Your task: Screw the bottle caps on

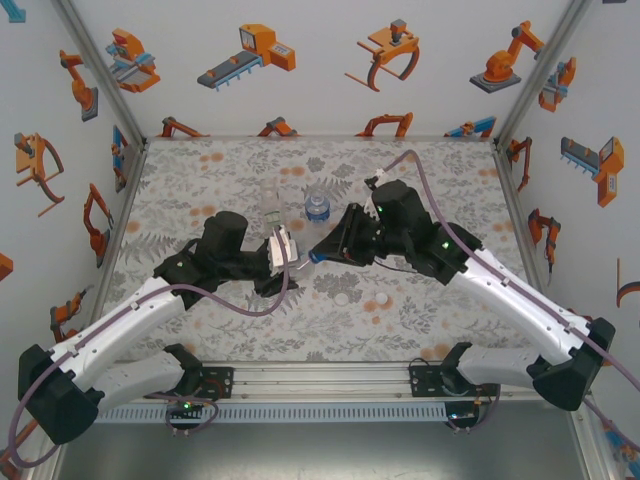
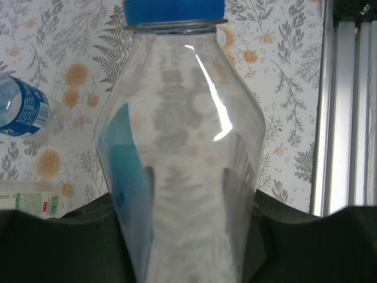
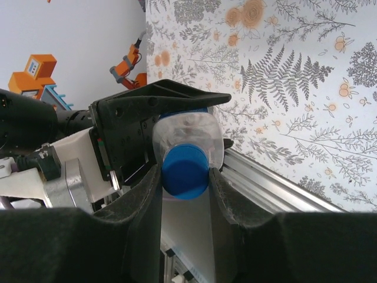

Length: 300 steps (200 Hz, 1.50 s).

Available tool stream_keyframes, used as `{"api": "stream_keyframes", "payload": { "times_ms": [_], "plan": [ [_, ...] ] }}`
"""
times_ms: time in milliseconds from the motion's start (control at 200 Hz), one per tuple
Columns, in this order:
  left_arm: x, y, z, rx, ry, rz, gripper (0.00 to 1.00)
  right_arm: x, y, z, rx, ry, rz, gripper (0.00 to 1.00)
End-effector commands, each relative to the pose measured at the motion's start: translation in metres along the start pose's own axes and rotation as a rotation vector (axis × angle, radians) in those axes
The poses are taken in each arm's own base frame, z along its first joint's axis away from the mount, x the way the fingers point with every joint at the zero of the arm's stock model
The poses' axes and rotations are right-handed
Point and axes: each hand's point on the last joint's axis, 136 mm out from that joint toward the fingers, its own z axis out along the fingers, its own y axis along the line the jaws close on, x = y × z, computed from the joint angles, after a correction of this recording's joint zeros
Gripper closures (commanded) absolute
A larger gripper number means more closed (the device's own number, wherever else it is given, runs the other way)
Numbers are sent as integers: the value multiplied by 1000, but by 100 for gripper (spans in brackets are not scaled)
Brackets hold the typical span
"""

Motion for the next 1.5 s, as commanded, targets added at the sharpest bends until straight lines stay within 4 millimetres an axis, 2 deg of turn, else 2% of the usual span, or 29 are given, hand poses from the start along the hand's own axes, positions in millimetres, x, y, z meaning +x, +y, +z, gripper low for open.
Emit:
{"api": "stream_keyframes", "payload": {
  "times_ms": [0,75,195,461,551,661,756,871,991,1497],
  "plan": [
    [-38,-11,-5,59,-149,88,100,-5,7,2,-1,-15,-7,75],
    [-37,-13,-5,64,-143,87,100,-10,11,-8,19,-29,-117,60],
    [-32,-15,-5,75,-125,81,100,-18,25,-26,-8,-56,-293,48],
    [-34,-23,-8,113,-138,79,100,-24,64,-60,-157,-124,-727,50],
    [-36,-27,-9,135,-150,79,100,-2,83,-69,-296,-83,-987,50],
    [-37,-30,-9,153,-157,77,100,23,95,-78,-462,-71,-1259,50],
    [-39,-32,-11,165,-166,77,100,43,92,-83,-560,-39,-1430,49],
    [-40,-34,-11,181,-172,76,100,57,75,-81,-569,4,-1620,47],
    [-41,-35,-12,190,-172,76,100,60,67,-75,-565,23,-1685,47],
    [-41,-37,-11,204,-170,75,100,68,58,-54,-632,72,-1614,52]
  ]
}}
